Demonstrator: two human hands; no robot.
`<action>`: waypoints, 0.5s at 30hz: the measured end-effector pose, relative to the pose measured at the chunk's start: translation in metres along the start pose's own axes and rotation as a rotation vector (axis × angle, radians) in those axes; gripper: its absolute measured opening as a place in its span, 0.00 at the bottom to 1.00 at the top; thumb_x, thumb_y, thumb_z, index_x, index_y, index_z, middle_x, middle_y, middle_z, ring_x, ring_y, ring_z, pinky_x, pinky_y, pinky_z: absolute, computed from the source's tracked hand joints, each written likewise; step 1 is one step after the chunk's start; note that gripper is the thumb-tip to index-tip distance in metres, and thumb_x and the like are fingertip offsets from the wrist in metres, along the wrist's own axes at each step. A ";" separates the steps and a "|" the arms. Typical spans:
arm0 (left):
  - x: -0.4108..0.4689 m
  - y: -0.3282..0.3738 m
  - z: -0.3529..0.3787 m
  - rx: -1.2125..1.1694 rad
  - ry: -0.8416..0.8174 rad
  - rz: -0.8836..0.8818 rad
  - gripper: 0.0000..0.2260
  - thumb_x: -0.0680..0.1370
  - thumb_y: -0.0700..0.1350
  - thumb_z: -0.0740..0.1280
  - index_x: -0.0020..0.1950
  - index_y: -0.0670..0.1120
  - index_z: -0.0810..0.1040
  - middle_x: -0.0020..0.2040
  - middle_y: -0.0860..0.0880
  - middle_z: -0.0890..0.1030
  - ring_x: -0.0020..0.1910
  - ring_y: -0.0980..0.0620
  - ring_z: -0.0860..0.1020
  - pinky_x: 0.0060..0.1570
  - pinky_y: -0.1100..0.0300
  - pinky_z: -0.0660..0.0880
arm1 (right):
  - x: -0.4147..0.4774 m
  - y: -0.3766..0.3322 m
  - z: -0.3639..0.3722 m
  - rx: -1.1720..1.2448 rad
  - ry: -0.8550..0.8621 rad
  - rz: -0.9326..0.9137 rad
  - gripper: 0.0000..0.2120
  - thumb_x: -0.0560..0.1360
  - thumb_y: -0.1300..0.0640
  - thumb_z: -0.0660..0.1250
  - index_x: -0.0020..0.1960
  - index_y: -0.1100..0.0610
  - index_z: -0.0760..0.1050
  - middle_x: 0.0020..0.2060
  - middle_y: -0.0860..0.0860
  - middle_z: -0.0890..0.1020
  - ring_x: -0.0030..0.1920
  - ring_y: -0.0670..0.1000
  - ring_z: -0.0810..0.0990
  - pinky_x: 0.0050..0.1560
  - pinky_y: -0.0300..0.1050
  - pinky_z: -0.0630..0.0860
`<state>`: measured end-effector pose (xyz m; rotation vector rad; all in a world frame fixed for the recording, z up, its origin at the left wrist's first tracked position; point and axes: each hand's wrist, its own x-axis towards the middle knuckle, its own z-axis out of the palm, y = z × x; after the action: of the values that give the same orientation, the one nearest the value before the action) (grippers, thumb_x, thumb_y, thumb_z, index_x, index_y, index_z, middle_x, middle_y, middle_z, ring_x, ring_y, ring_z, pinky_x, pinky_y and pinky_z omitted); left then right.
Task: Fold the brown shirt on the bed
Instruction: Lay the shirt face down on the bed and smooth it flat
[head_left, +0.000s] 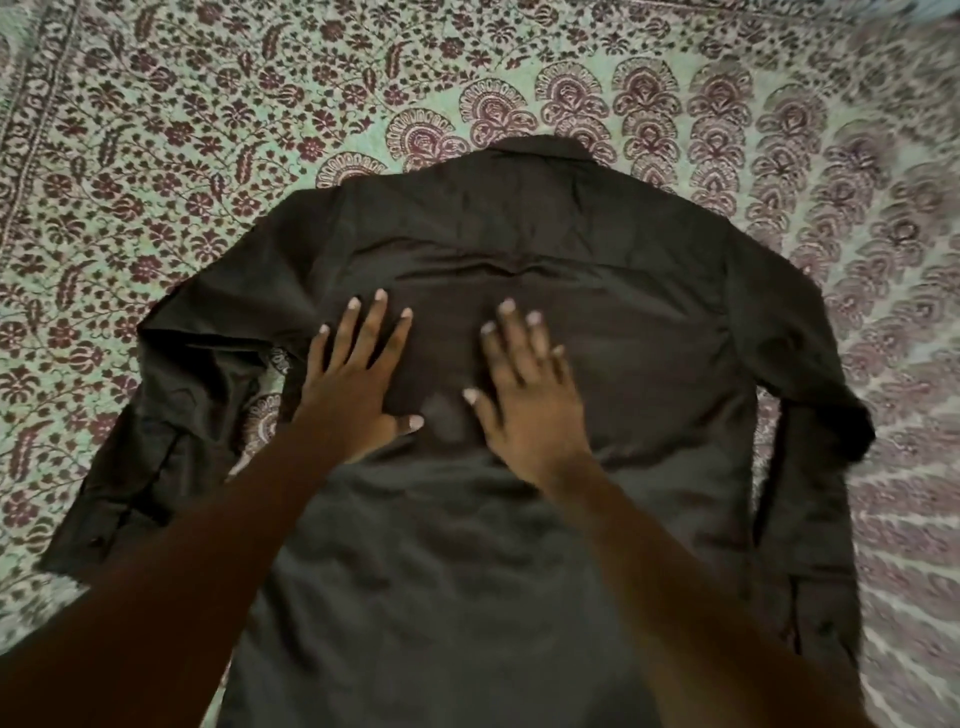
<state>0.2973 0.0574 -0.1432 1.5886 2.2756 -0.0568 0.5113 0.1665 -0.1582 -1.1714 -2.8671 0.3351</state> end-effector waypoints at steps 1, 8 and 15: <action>-0.012 0.007 0.006 0.003 0.053 0.029 0.53 0.71 0.68 0.71 0.86 0.55 0.44 0.87 0.50 0.42 0.85 0.44 0.45 0.80 0.37 0.52 | -0.016 0.003 0.004 -0.013 -0.041 -0.051 0.34 0.83 0.35 0.54 0.85 0.47 0.53 0.85 0.49 0.48 0.85 0.55 0.47 0.80 0.66 0.55; -0.124 0.029 0.047 0.073 0.122 0.037 0.42 0.77 0.71 0.56 0.86 0.51 0.53 0.87 0.48 0.50 0.85 0.44 0.53 0.80 0.39 0.56 | -0.096 0.105 -0.005 -0.011 0.081 0.736 0.41 0.79 0.25 0.47 0.85 0.47 0.51 0.85 0.55 0.52 0.84 0.62 0.50 0.79 0.69 0.54; -0.031 0.038 0.019 0.000 0.270 0.060 0.39 0.79 0.68 0.57 0.85 0.52 0.56 0.86 0.51 0.52 0.85 0.46 0.53 0.77 0.40 0.59 | 0.025 0.030 -0.003 0.028 0.103 0.207 0.32 0.85 0.40 0.53 0.85 0.54 0.55 0.85 0.53 0.50 0.85 0.59 0.47 0.81 0.63 0.47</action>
<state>0.3463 0.0394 -0.1444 1.7550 2.4219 0.1837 0.5146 0.2048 -0.1632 -1.4391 -2.6515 0.3084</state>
